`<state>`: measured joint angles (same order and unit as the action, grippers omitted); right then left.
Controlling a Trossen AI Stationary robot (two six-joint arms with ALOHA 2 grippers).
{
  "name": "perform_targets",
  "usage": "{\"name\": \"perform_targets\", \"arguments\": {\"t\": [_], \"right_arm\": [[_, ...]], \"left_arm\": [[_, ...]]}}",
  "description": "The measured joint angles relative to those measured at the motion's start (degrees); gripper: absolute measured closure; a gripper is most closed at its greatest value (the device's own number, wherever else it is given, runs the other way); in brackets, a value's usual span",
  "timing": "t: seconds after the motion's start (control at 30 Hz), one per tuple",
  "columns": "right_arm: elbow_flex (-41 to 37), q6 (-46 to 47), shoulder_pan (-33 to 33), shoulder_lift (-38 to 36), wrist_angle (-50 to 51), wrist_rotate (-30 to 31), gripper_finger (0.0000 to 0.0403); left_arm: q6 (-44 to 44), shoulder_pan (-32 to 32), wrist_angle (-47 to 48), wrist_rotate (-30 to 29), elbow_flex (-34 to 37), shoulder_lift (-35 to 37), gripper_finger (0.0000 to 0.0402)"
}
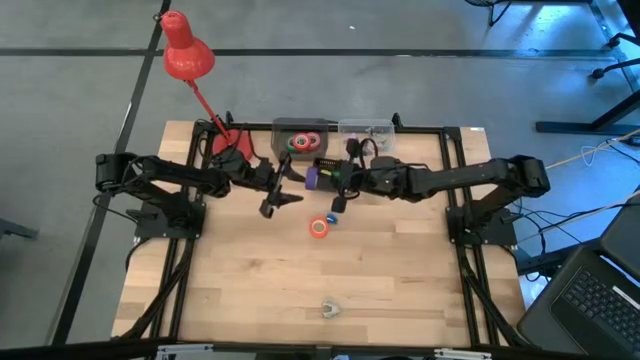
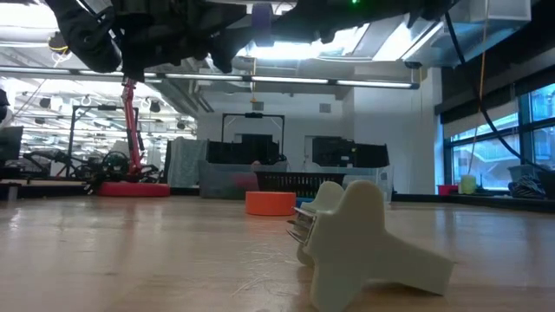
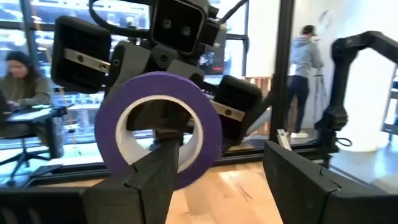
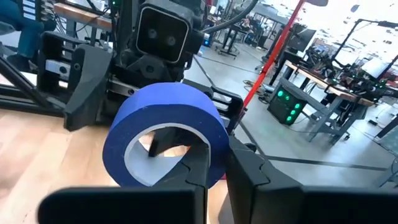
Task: Pick and place Stapler, Stapler remover, tape
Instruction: Put the blue tape into the black transparent bin
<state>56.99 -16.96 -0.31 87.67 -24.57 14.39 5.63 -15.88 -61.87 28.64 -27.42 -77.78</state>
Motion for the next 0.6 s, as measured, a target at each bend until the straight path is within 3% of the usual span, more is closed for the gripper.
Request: {"name": "perform_targets", "arguments": {"t": [0.33,0.43,0.57,0.6], "right_arm": [[4.3,-0.1,-0.1,4.5,1.4,-0.9,0.0374],[6.9,-1.0,-0.1,5.6,6.4,-0.4,0.0374],[8.7,-1.4,0.0,5.5,11.5,3.1,0.0374],[8.7,-1.4,0.0,5.2,11.9,3.0,0.0374]], "left_arm": [[-0.5,0.0,0.5,-1.5,-0.5,0.0,0.0226],[-1.8,0.0,2.3,-1.4,-0.5,0.0,0.0269],[-4.3,-0.3,4.2,-0.5,-0.6,0.0,0.0362],[-4.5,-0.5,4.2,-0.3,-0.6,-0.1,0.0366]]}}
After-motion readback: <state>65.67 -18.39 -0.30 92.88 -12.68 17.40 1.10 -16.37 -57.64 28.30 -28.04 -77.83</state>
